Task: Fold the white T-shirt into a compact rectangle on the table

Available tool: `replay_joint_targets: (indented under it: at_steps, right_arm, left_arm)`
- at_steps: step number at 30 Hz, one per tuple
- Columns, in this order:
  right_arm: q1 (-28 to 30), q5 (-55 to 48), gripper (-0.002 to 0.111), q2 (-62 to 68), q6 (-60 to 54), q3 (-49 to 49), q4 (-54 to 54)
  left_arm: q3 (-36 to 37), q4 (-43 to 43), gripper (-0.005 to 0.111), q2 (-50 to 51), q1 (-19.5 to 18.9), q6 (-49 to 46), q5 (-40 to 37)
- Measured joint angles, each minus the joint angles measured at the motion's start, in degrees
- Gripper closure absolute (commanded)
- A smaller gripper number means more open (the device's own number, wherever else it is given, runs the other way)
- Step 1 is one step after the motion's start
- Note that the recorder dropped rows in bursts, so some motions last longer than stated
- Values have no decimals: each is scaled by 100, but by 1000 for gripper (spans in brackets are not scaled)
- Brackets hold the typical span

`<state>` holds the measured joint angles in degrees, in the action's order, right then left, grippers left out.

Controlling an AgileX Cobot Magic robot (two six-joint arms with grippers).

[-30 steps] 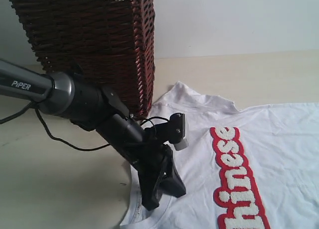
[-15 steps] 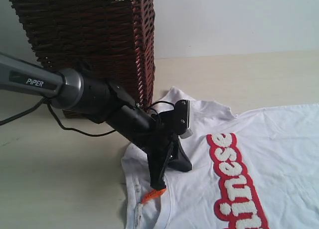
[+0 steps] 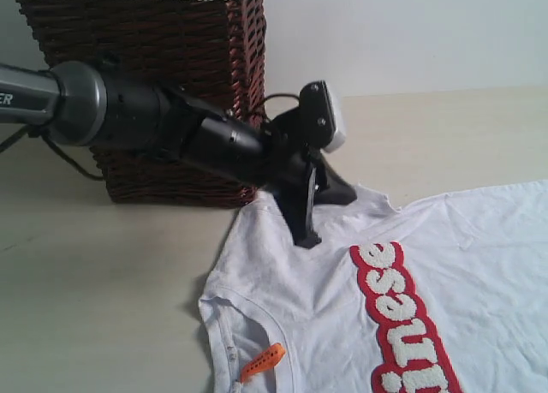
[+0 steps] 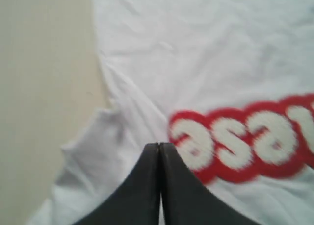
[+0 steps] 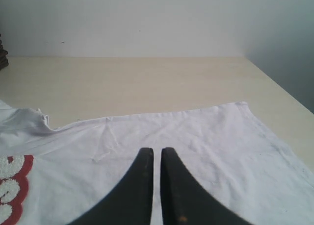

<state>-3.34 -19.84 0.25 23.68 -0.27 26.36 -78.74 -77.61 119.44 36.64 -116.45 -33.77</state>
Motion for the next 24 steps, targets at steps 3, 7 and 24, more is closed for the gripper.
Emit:
replay_joint_targets:
  at_steps: [3,7,24]
  right_arm:
    - [0,0,100,0,0,0,0]
    - [0,0,100,0,0,0,0]
    - [0,0,100,0,0,0,0]
  left_arm:
    - [-551,-679,74,279,-27,-275,257]
    - [-1216,-1229,49,818,-61,-341,321]
    - [-1624,20,72,1930,-61,-365,560]
